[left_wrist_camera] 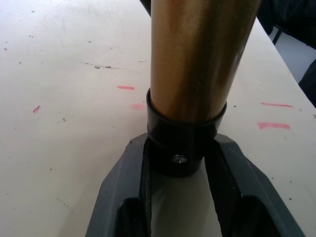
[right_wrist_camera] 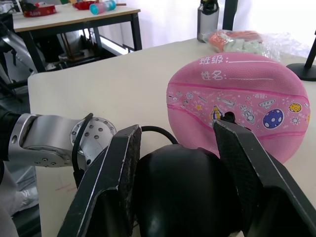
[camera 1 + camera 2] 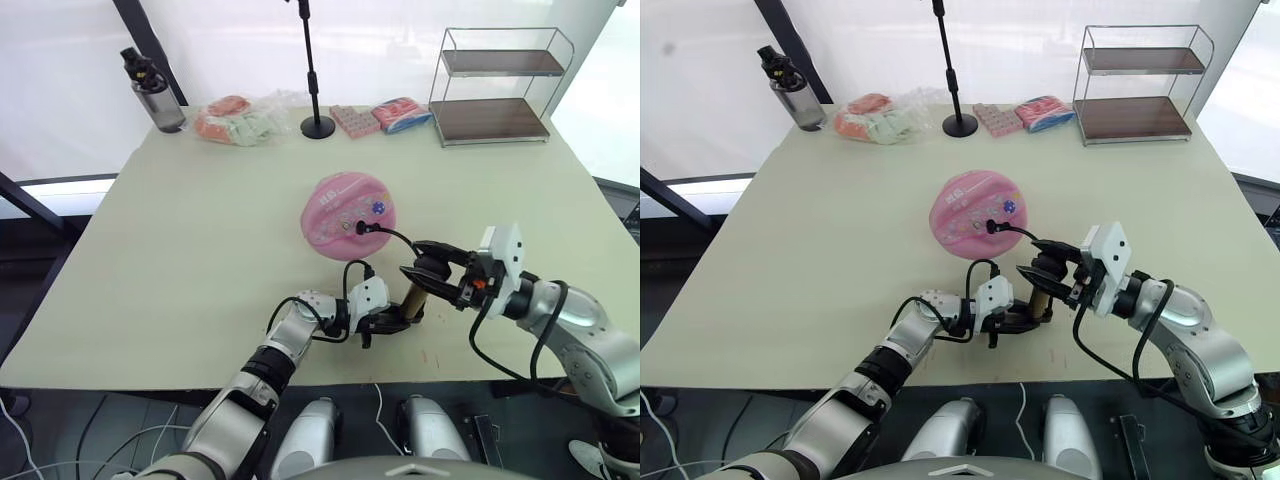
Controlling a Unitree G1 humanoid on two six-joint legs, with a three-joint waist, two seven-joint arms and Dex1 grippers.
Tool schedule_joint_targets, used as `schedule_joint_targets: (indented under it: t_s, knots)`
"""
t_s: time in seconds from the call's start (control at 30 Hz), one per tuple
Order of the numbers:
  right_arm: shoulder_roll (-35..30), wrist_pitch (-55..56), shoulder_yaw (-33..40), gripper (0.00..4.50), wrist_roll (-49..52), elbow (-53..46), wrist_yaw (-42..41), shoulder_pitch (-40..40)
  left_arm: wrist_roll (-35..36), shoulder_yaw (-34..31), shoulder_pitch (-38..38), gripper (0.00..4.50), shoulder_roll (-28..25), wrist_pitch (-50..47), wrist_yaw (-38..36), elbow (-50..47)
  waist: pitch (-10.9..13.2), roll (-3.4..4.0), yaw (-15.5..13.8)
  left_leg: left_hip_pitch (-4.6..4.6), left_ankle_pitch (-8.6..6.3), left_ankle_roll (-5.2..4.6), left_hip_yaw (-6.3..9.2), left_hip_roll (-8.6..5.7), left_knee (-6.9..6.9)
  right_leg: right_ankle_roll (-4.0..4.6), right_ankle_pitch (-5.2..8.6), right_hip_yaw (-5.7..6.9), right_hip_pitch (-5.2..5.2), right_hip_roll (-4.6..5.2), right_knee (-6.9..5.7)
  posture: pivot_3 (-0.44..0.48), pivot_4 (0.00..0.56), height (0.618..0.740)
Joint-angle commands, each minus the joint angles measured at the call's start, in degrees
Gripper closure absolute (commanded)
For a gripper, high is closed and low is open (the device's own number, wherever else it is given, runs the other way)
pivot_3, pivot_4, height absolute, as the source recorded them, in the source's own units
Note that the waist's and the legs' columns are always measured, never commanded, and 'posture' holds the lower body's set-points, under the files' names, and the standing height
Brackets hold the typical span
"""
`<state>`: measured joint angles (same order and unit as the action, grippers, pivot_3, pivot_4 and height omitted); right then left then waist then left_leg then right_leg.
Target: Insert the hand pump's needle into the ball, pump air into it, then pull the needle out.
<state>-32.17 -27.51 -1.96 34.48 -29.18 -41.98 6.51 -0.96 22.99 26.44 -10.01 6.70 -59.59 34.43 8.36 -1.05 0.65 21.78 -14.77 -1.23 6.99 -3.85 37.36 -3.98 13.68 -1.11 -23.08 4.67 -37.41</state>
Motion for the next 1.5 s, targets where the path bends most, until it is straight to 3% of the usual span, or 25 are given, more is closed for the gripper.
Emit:
schedule_joint_targets:
  t_s: [0.03,0.5,1.0,1.2,1.5]
  knots:
    - [0.3,-4.5,1.0,2.64,7.2,-2.2,-1.7,2.2,-1.5,0.4,-1.3,3.43,-0.7,-1.2,0.7,2.3,0.0,0.01,0.0,0.0,0.0,0.0,0.0,0.0,0.0,0.0,0.0,0.0,0.0,0.0,0.0,0.0,0.15,0.74]
    - [-5.9,-16.9,12.7,2.64,21.5,-2.5,1.2,17.4,-1.4,0.5,-1.8,3.43,-0.7,-1.2,0.6,2.3,0.1,0.1,0.1,0.11,0.0,-0.01,0.08,-0.01,-0.02,0.01,0.0,0.08,-0.04,0.03,0.06,0.0,0.15,0.74]
    - [-9.9,-17.9,14.7,2.64,23.9,-2.1,2.2,23.4,-1.5,0.6,-2.1,3.43,-0.9,-1.0,0.7,2.3,0.1,0.11,0.1,0.14,-0.01,-0.02,0.05,0.0,-0.02,0.01,-0.01,0.06,-0.05,0.04,0.09,0.0,0.15,0.74]
    - [-9.3,-15.8,11.4,2.64,20.6,-4.0,1.7,19.3,-1.5,0.6,-2.0,3.43,-0.8,-0.8,0.8,2.6,0.1,0.1,0.0,0.14,-0.01,-0.02,0.06,0.0,-0.02,0.01,-0.01,0.07,-0.05,0.04,0.1,0.0,0.15,0.74]
    - [-6.3,-1.8,-1.3,2.64,2.6,-2.0,-2.2,7.2,-1.4,0.4,-2.2,3.43,-0.9,-1.0,1.2,2.6,0.0,0.04,0.1,0.02,-0.01,-0.02,0.01,0.02,-0.03,-0.02,0.01,0.06,0.03,0.02,0.14,0.0,0.15,0.74]
